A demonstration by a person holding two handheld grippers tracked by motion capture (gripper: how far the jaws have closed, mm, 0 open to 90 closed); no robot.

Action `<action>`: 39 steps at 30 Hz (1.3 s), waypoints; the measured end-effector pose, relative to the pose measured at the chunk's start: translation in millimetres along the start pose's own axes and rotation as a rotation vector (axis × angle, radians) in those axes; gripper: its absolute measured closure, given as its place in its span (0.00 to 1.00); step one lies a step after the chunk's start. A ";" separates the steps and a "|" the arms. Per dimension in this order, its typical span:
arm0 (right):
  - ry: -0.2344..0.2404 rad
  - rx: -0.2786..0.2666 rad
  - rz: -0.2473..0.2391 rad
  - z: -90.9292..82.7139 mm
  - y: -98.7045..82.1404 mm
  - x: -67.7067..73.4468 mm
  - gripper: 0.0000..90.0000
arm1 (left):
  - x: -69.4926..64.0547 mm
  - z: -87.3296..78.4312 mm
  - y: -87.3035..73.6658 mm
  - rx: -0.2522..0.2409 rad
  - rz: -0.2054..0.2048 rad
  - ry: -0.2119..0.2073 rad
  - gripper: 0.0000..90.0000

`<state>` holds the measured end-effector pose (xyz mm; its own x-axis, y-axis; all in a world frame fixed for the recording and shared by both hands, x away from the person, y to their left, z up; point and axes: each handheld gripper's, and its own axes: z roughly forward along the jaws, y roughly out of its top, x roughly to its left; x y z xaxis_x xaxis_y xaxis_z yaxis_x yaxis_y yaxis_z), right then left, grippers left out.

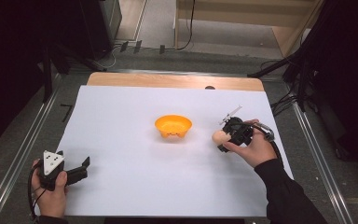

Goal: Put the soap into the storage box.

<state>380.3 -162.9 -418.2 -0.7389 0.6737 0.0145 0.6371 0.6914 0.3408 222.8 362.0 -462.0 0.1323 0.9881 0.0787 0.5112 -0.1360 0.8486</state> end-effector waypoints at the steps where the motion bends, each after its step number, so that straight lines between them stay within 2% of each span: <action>1: 0.001 0.001 -0.003 0.1 1.0 0.1 0.37 | 0.0 -0.1 -0.1 -0.001 0.000 0.000 0.07; 15: 0.015 -0.022 -0.075 4.9 16.5 3.0 0.37 | -0.8 -0.1 -0.5 -0.009 0.004 0.002 0.08; 23: 0.006 -0.029 -0.105 -2.6 22.4 3.1 0.37 | -1.2 -0.3 -0.6 -0.011 0.006 0.004 0.08; 31: 0.000 -0.067 -0.127 -9.4 24.6 -0.5 0.37 | -1.1 0.1 -0.5 -0.006 0.009 0.005 0.08; 39: -0.011 -0.093 -0.188 -17.4 31.3 1.1 0.37 | -1.1 0.2 -0.3 -0.003 0.008 0.002 0.08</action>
<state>395.7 -145.1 -391.1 -0.8403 0.5378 -0.0677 0.4645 0.7788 0.4215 222.7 361.0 -462.5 0.1343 0.9871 0.0866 0.5074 -0.1436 0.8496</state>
